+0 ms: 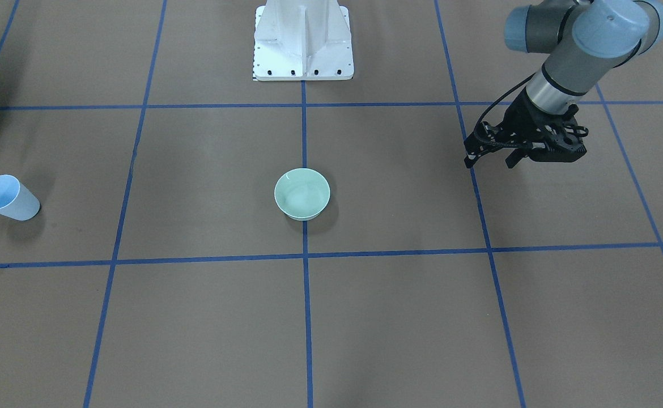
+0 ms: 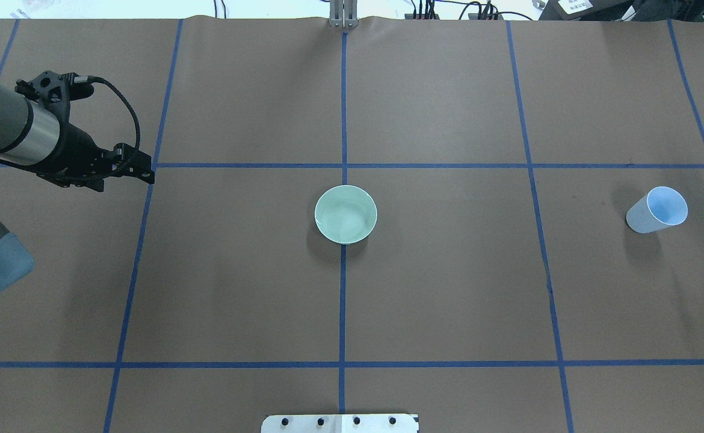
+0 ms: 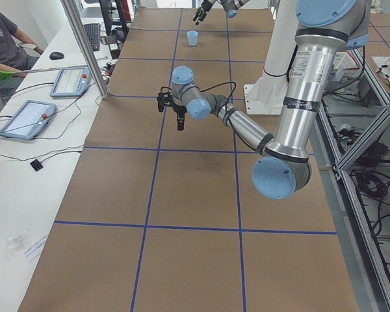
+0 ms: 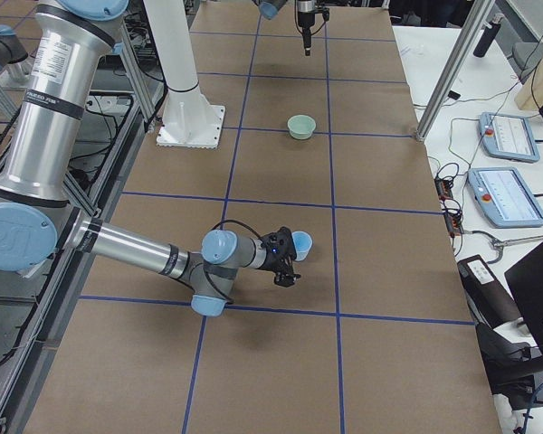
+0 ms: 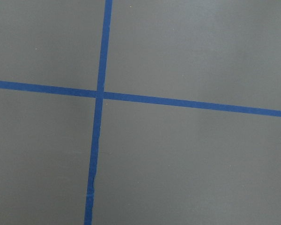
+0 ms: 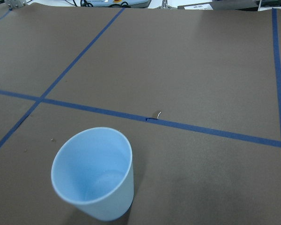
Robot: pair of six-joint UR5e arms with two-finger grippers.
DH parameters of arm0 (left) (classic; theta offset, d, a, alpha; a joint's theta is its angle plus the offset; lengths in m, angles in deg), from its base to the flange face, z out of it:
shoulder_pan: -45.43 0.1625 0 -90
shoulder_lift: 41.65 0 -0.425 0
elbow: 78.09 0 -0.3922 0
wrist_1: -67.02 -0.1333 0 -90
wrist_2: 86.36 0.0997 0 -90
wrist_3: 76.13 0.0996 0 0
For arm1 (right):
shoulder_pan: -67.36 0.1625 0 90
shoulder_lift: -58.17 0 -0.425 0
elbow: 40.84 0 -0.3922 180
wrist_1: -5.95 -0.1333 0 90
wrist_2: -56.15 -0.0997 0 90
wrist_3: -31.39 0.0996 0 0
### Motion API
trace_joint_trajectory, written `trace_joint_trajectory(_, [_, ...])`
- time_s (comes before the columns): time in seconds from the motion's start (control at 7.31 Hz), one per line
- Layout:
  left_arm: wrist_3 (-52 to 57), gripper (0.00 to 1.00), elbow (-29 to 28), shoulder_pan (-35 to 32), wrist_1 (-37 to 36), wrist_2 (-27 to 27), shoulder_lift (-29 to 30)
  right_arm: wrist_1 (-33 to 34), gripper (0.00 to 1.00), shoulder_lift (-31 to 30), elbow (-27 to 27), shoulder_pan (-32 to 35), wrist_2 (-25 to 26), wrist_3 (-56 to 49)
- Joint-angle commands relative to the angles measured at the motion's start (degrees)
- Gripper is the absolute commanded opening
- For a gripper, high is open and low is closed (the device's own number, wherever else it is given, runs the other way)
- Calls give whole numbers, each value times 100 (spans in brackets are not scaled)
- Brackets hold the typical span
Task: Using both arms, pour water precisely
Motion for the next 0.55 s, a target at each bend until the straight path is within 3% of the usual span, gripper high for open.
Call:
trace_joint_trajectory(0.0, [77, 100, 44, -25, -17, -9, -69, 1536, 99, 725, 23, 779, -858, -55])
trace_joint_trajectory(0.41, [1198, 100, 44, -446, -245, 0, -420, 4023, 99, 1553, 346, 1693, -1731, -1825])
